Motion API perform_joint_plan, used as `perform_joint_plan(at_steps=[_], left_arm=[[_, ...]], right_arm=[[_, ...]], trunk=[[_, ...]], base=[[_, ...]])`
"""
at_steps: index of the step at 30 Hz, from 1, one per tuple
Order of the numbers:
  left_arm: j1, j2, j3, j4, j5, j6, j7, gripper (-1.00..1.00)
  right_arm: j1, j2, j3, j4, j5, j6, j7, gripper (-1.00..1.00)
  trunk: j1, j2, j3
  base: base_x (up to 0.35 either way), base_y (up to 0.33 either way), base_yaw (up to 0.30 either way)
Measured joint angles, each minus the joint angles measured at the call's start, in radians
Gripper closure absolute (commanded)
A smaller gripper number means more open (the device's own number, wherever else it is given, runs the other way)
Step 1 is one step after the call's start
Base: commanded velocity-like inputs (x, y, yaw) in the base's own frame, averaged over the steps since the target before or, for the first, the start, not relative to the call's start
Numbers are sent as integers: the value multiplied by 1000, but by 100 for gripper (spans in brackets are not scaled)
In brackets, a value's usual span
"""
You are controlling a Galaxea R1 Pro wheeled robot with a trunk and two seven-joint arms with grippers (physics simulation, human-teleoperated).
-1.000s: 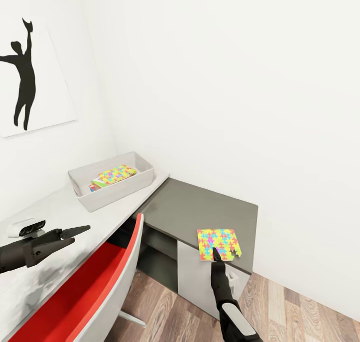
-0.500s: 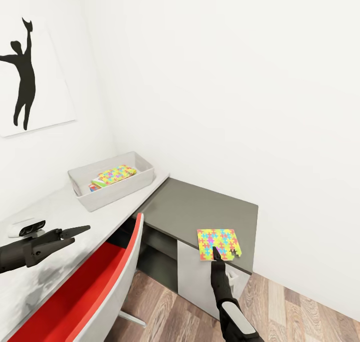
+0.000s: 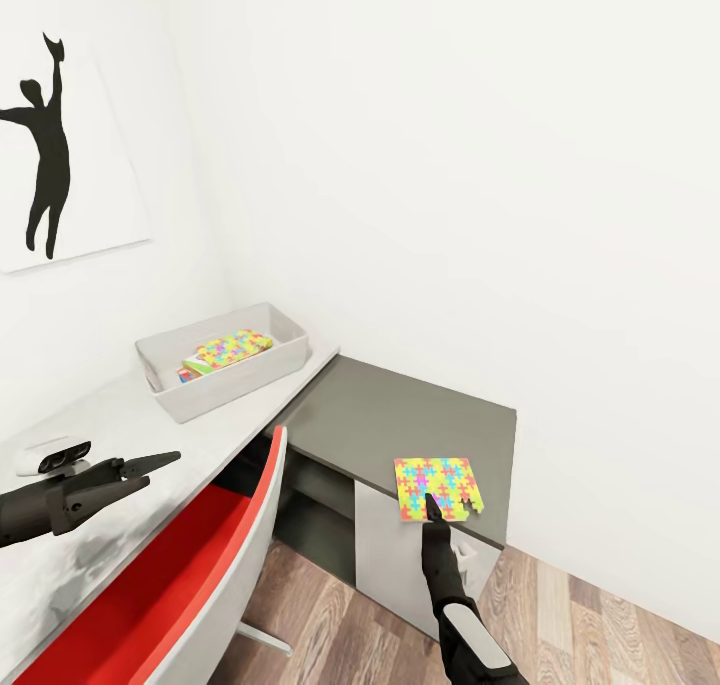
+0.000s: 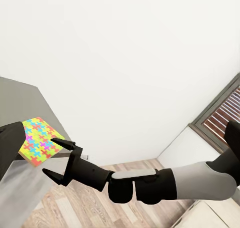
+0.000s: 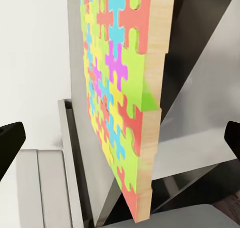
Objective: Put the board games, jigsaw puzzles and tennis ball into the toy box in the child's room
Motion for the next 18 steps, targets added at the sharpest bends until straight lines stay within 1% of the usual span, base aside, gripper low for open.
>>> perform_joint_plan(at_steps=[3,7,16,17,18], left_arm=[[0,0,0,0,0,0,0,-100],[0,0,0,0,0,0,0,-100],[0,0,0,0,0,0,0,-100],[0,0,0,0,0,0,0,-100],[0,0,0,0,0,0,0,-100]], right_arm=[[0,0,0,0,0,0,-1,-100],[-1,0,0,0,0,0,-1,-100],[-2,0,0,0,1,-1,-1,-100],[-2,0,0,0,1,-1,-1,100],[-2,0,0,0,1,-1,-1,100]], trunk=[[0,0,0],[15,-28,-12],[15,-28,-13],[15,-28,-13],[15,-28,-13]], base=[[0,0,0],[0,0,0],[0,0,0],[0,0,0],[0,0,0]])
